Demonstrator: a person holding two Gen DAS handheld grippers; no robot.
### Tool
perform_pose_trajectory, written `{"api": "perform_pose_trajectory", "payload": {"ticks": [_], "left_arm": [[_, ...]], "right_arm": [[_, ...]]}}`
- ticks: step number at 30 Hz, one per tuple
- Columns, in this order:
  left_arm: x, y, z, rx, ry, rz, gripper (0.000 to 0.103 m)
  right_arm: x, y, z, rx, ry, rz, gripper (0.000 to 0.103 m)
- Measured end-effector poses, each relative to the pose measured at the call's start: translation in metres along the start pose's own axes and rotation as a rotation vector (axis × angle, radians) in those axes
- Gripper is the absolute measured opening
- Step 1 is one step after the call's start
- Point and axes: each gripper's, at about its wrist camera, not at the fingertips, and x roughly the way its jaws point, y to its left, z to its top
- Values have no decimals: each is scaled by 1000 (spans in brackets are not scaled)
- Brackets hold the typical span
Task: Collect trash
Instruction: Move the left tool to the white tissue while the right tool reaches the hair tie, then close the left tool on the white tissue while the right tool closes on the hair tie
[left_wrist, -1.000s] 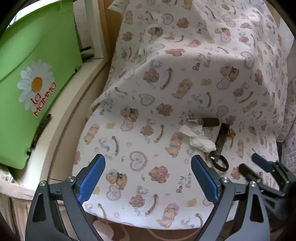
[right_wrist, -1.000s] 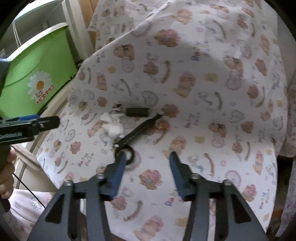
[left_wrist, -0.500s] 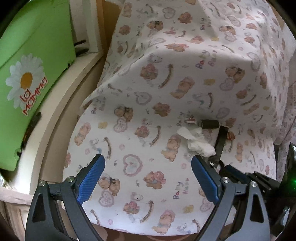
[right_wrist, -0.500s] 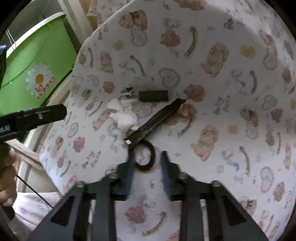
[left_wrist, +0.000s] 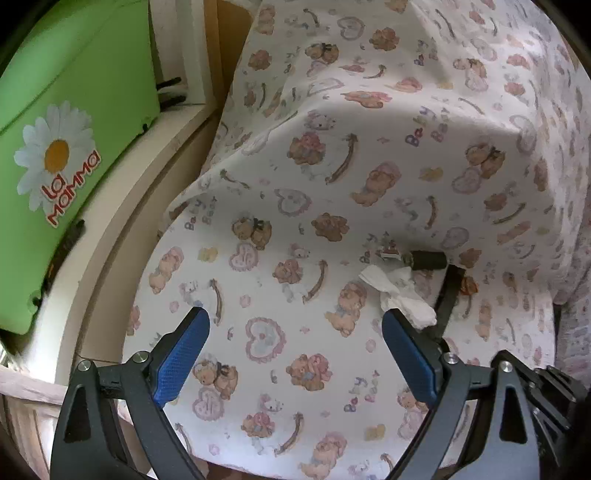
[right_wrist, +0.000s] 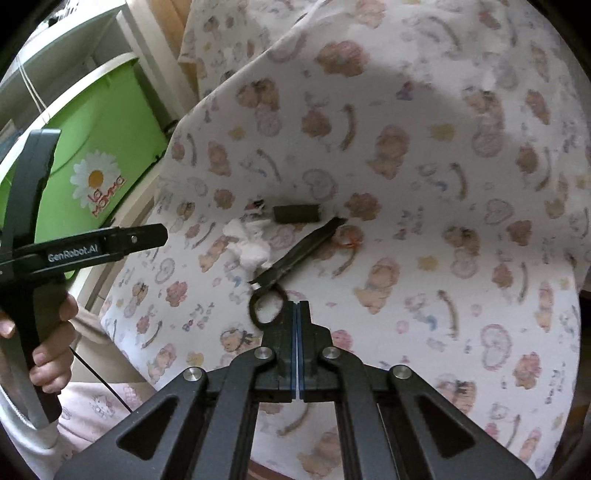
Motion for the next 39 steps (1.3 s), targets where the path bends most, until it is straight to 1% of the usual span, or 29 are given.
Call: {"api": "perform_pose_trajectory", "payload": {"ticks": [3, 4, 5, 6, 7, 8, 10, 12, 16, 17, 18, 19, 21, 23, 25, 30, 32, 34, 35, 37, 39], "left_arm": [[1, -5, 2, 3, -8, 21, 93], [0, -6, 2, 1, -12, 21, 93], [-1, -6, 2, -2, -15, 18, 93], [-2, -6, 3, -6, -17, 13, 93], [-4, -6, 3, -11, -19, 9, 93], [-6, -6, 3, -17, -21, 5, 93], [-8, -5, 3, -22, -24, 1, 93], [-12, -6, 4, -20, -36, 13, 93], [-14, -9, 4, 0, -44, 14, 93], [-14, -10, 4, 2, -43, 13, 93], [-13, -11, 4, 4, -40, 11, 93], [-12, -11, 5, 6, -38, 9, 93], [-12, -11, 5, 8, -41, 11, 93], [-12, -11, 5, 11, -45, 12, 93], [-13, -10, 6, 10, -47, 8, 93], [-12, -8, 7, -5, -45, 10, 93], [-12, -9, 11, -7, -42, -3, 93], [-14, -8, 16, -4, -65, 10, 93], [-15, -9, 17, 0, -77, 21, 93], [-16, -9, 19, 3, -94, 29, 93], [-14, -10, 19, -1, -91, 18, 93]], "right_arm": [[0, 1, 0, -39, -1, 11, 3], [5, 4, -1, -60, 24, 21, 9], [8, 8, -1, -76, 38, 19, 23], [10, 13, -2, -96, 33, 11, 31], [11, 17, -4, -116, 21, 1, 48], [13, 21, -5, -135, 15, -10, 54], [21, 28, -7, -157, 35, 2, 54], [27, 33, -9, -163, 42, 12, 54], [40, 46, -13, -236, 30, -109, 52], [42, 45, -13, -232, 27, -124, 46], [44, 43, -13, -222, 26, -120, 42], [46, 41, -13, -208, 33, -111, 37], [50, 40, -14, -202, 44, -100, 32], [51, 40, -14, -217, 37, -108, 17], [52, 41, -14, -221, 45, -103, 9], [47, 35, -12, -178, 38, -74, 7], [39, 32, -11, -150, 31, -66, 7], [32, 29, -11, -130, 33, -15, 7], [26, 29, -11, -133, 21, -1, 7], [15, 30, -11, -150, -18, -14, 7], [5, 28, -10, -140, -55, -27, 7]]}}
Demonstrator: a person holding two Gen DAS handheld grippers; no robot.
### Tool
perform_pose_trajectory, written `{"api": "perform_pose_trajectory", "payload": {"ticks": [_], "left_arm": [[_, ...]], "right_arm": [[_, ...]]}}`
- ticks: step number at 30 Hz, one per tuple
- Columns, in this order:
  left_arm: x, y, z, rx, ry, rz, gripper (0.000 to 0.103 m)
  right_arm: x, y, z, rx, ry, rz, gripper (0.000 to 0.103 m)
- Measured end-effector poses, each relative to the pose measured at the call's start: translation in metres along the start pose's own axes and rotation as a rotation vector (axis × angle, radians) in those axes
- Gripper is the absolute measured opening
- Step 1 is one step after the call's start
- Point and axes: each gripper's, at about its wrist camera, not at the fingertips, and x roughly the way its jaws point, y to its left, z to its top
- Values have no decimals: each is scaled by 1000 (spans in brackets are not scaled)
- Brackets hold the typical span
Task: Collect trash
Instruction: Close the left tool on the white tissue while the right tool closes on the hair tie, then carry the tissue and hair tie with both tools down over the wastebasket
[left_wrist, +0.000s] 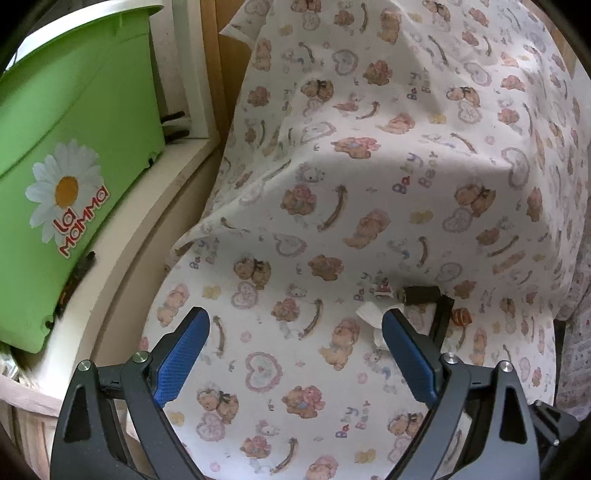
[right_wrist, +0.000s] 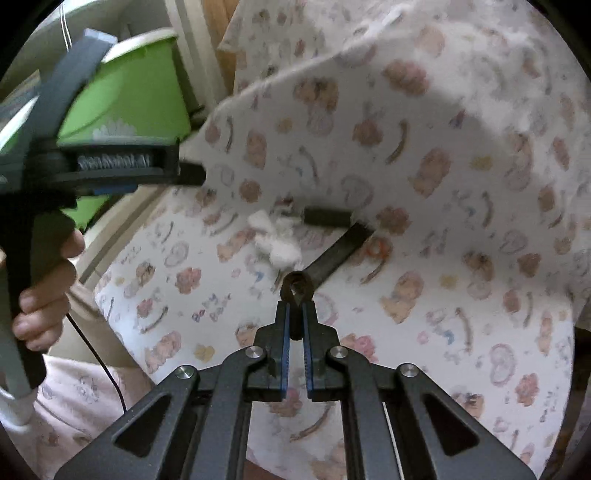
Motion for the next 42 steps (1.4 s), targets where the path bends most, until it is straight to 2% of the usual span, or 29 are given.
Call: {"api": "perform_pose_trajectory", "payload": {"ticks": [3, 4, 7, 10, 12, 14, 18, 21, 23, 24, 25, 28, 31, 42], "left_arm": [[6, -9, 2, 14, 25, -37, 91], [9, -15, 3, 26, 44, -55, 86], [16, -29, 8, 51, 100, -165, 77], [24, -42, 6, 87, 115, -139, 70], [34, -52, 2, 111, 146, -147, 68], [43, -62, -1, 137, 179, -171, 68], [50, -86, -10, 246, 156, -95, 71], [58, -92, -14, 239, 177, -109, 72], [63, -95, -17, 249, 179, -89, 72], [65, -97, -19, 257, 180, -81, 68], [68, -97, -19, 260, 182, -76, 57], [71, -103, -25, 267, 197, -82, 39], [65, -106, -28, 286, 184, -90, 31], [22, -84, -39, 252, 124, -146, 30]], "right_arm": [[-4, -12, 4, 34, -2, -53, 7], [-2, -17, 5, 48, 6, -66, 7], [0, -36, 13, 91, 13, -81, 7], [-2, -51, 21, 129, 2, -97, 7], [-3, -56, 22, 151, 2, -91, 7], [-4, -59, 22, 156, 2, -95, 7], [-2, -63, 22, 163, 17, -95, 7], [-1, -62, 20, 161, 26, -99, 7], [-1, -62, 19, 156, 30, -103, 8], [-2, -62, 18, 153, 32, -109, 8], [-2, -63, 17, 152, 32, -111, 8], [-6, -67, 15, 157, 31, -119, 8], [-9, -71, 14, 170, 29, -122, 8], [-18, -75, 11, 170, 16, -133, 8]]}}
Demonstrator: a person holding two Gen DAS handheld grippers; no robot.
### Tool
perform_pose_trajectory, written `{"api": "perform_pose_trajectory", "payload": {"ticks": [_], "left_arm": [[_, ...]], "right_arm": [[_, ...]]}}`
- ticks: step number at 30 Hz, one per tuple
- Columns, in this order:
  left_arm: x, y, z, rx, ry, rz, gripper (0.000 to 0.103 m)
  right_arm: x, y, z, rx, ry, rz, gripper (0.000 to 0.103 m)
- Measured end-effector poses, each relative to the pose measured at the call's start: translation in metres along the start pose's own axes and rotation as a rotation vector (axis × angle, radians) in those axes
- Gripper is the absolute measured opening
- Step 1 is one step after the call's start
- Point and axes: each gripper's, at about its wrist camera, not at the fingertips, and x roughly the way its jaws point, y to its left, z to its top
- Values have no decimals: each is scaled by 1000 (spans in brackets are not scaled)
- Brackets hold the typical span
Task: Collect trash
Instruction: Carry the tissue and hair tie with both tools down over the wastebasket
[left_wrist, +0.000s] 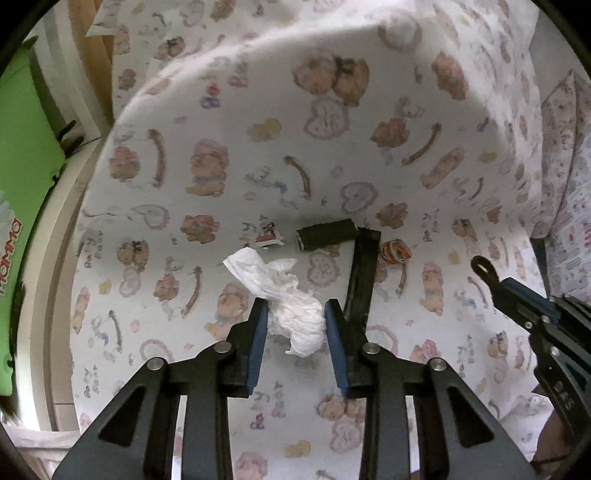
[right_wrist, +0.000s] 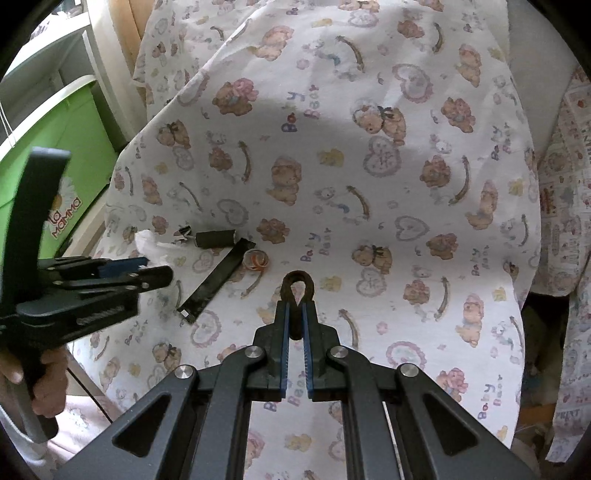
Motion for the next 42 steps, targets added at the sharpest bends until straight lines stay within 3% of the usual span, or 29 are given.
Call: {"api": "perform_pose_trajectory", "payload": {"ticks": [11, 16, 24, 27, 33, 37, 42], "left_arm": [[-30, 17, -20, 31, -42, 46, 31], [-42, 20, -26, -25, -56, 7, 31], [-85, 6, -61, -15, -72, -5, 31], [-103, 8, -82, -38, -95, -13, 31], [-132, 16, -120, -103, -131, -61, 32], [-132, 14, -137, -93, -134, -88, 32], [-114, 16, -155, -111, -123, -117, 32]], "right_arm": [[-12, 10, -7, -32, -10, 26, 8], [-30, 21, -16, -64, -19, 62, 8], [-80, 43, -27, -26, -52, 140, 8], [-106, 55, -40, -36, -88, 189, 8], [-127, 68, -73, -24, -63, 209, 8], [-130, 72, -100, -35, -56, 272, 8], [-114, 74, -118, -55, -20, 267, 8]]}}
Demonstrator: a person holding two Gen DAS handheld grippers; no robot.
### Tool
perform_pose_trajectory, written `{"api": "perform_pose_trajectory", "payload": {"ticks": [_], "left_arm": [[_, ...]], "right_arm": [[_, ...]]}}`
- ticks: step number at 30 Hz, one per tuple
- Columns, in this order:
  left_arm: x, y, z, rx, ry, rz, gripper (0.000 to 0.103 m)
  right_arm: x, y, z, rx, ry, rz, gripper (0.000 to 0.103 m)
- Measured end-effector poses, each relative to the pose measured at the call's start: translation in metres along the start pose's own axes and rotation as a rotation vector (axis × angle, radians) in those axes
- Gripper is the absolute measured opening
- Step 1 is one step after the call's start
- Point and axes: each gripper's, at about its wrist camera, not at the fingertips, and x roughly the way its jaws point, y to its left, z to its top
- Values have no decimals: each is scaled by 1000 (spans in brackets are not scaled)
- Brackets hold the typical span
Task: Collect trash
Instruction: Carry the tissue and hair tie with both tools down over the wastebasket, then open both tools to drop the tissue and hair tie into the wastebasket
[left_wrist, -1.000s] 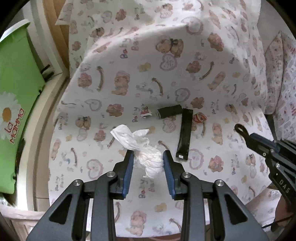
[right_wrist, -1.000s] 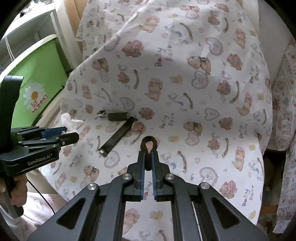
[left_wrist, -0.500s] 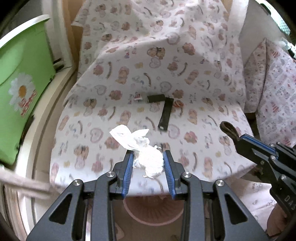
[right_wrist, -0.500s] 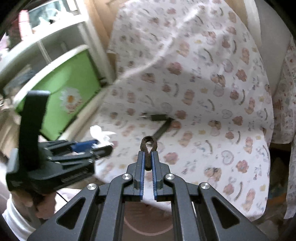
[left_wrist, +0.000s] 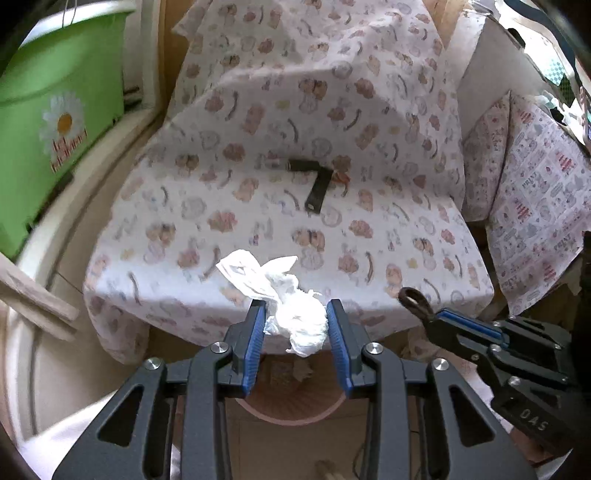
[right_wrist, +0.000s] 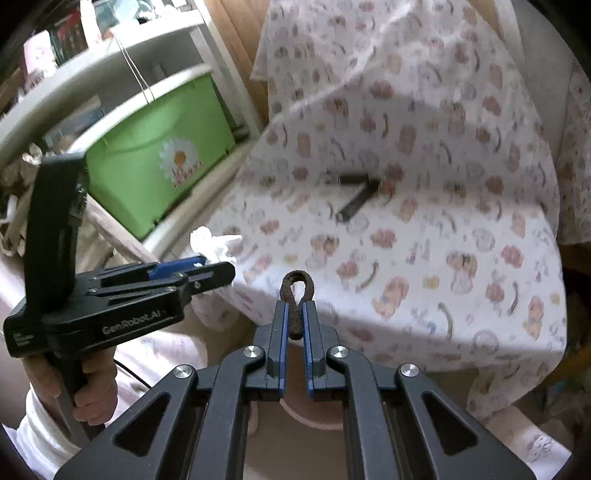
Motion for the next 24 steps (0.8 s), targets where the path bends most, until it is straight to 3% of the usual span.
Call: {"api": "perform_pose_trajectory", "payload": {"ticks": [6, 18, 24], "left_arm": [[21, 5, -9, -7, 73, -6, 33], [82, 13, -31, -71, 306, -21, 33], [107, 17, -45, -100, 370, 15, 33]], "right_arm": [[18, 0, -11, -39, 54, -13, 8], [72, -12, -38, -12, 240, -67, 8], [104, -19, -53, 4, 325, -120, 8]]}}
